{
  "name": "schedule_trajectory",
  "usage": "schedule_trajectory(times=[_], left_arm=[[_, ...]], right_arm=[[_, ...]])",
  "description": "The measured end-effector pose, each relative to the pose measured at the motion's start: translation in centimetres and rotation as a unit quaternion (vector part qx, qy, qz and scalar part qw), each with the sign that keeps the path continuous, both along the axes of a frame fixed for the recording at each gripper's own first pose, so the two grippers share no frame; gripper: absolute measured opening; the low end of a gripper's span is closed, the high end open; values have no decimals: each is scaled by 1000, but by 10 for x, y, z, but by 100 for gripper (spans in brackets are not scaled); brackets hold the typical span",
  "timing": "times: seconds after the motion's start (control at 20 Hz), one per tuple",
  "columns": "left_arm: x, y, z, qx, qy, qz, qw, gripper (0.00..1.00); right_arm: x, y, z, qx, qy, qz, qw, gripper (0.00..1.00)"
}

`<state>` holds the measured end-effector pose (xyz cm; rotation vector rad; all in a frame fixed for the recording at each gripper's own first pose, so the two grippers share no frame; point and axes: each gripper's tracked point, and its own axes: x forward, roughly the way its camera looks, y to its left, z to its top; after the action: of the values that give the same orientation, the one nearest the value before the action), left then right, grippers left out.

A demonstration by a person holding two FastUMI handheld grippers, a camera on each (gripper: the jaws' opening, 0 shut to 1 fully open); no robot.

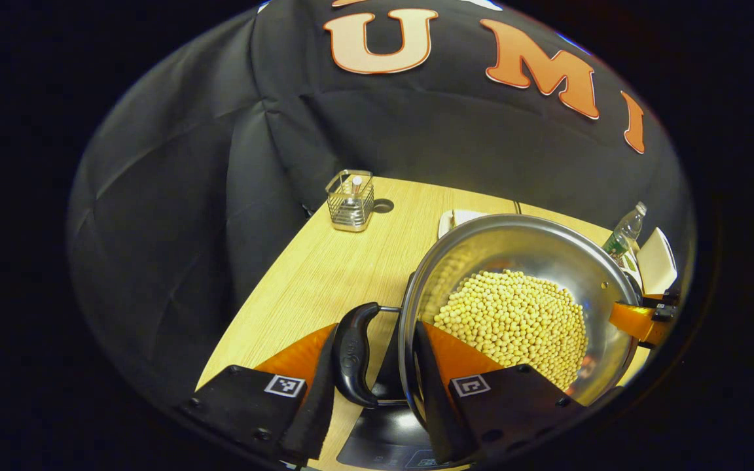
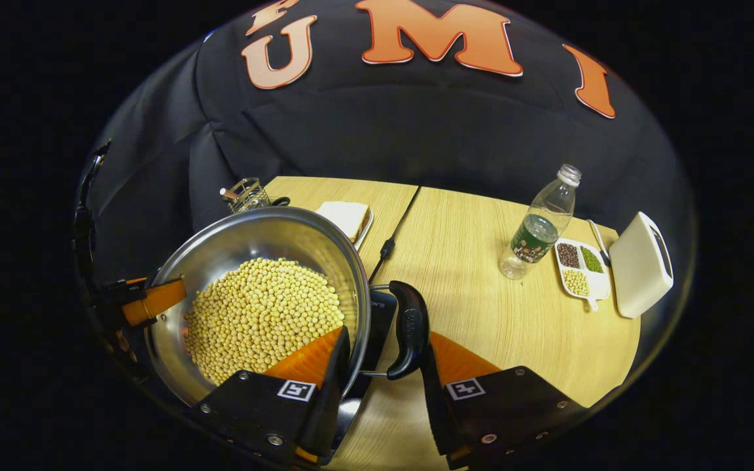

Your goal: First push the handle of the pot to place it horizontally, then grasp the pot with both hands and set it on the induction cooktop.

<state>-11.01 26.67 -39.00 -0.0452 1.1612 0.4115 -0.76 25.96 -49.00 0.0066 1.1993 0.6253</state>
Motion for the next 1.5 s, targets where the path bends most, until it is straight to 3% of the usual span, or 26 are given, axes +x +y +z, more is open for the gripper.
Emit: schedule_trajectory(times=[0.8, 1.05, 1.15, 1.25, 1.5], left_arm=[[-8, 1, 3, -21, 9, 13, 1000, 67], [-20, 0, 1, -21, 6, 36, 999, 77], [-29, 1, 18, -8, -2, 47, 999, 90], [-29, 3, 46, 16, -17, 51, 998, 93], [1, -32, 128, 68, -83, 33, 994, 94]], right_arm=[[6, -3, -1, -18, 27, 9, 999, 59], [28, -15, 6, 8, -9, 28, 1000, 77], [39, -24, 15, 29, -23, 23, 999, 85], [53, -40, 27, 42, -45, 10, 998, 91], [95, -120, 59, 42, -127, -31, 991, 94]])
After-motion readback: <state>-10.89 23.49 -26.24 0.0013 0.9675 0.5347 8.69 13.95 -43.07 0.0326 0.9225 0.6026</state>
